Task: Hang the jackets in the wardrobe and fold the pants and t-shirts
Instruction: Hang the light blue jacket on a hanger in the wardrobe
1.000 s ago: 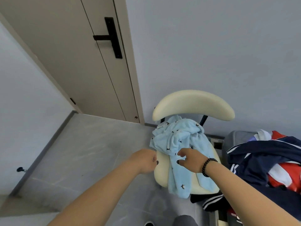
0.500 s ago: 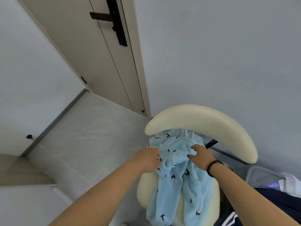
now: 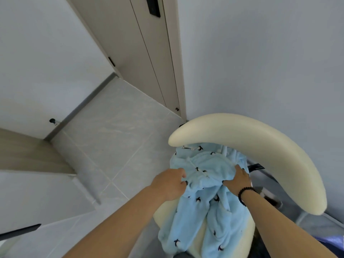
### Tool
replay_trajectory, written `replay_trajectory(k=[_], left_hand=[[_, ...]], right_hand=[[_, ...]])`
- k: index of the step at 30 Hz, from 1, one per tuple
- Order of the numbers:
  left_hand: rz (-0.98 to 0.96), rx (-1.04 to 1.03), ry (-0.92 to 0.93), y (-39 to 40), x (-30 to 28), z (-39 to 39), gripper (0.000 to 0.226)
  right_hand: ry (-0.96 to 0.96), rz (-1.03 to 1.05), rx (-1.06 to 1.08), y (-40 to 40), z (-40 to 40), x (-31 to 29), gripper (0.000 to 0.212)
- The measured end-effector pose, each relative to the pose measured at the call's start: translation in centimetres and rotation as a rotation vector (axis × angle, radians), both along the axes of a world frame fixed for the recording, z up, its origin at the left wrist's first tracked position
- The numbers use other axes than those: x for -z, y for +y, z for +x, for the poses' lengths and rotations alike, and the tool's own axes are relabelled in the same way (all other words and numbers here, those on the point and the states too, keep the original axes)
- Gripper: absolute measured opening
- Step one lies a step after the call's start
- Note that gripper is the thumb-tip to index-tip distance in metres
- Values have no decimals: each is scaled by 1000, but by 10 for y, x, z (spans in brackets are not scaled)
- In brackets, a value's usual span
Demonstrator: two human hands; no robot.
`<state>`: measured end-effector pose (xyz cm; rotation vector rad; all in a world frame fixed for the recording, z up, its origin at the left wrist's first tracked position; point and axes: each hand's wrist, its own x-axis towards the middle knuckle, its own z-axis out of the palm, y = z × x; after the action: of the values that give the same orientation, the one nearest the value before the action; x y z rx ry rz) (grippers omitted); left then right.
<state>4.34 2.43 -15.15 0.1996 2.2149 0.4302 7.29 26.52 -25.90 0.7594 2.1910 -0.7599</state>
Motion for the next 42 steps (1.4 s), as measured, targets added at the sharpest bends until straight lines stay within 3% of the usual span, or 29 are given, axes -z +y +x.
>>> replay_trajectory(k=[3,5,6,10,13,17,19,21,24,30,33,38,42], left_hand=[[-11,-54,9,-10,2,3,35],[-6,-92,10,-18,1,8,35],[-9,-106,9,-22,1,11,37],[-25,-140,54,-39,-5,27,47],[49,-296,30,-51,-13,39,45],[237,-761,-137,-67,-32,52,37],[333,-935,-300,-77,-44,61,39],[416,-1015,-328,-90,-51,74,35],[491,-1078,-127,-117,-56,99,18],[808,-1375,18,-187,-90,164,18],[896,-1360,134,-231,-127,198,20],[881,-1255,364,-313,-208,246,23],[868,-1200,518,-371,-266,291,23]], right_hand=[[-12,-11,58,1,-7,12,68],[6,-105,107,-8,-7,7,29],[30,-144,112,-15,-5,4,20],[171,-292,49,-59,10,-31,9],[263,-484,-66,-103,23,-74,24],[325,-671,-263,-154,49,-124,55],[328,-709,-327,-173,64,-142,59],[315,-712,-394,-191,81,-158,66],[300,-682,-446,-216,112,-174,68],[383,-641,-458,-274,179,-193,61],[434,-748,-407,-310,206,-204,47],[832,-597,-255,-379,223,-234,35],[1070,-605,-227,-442,230,-268,35]])
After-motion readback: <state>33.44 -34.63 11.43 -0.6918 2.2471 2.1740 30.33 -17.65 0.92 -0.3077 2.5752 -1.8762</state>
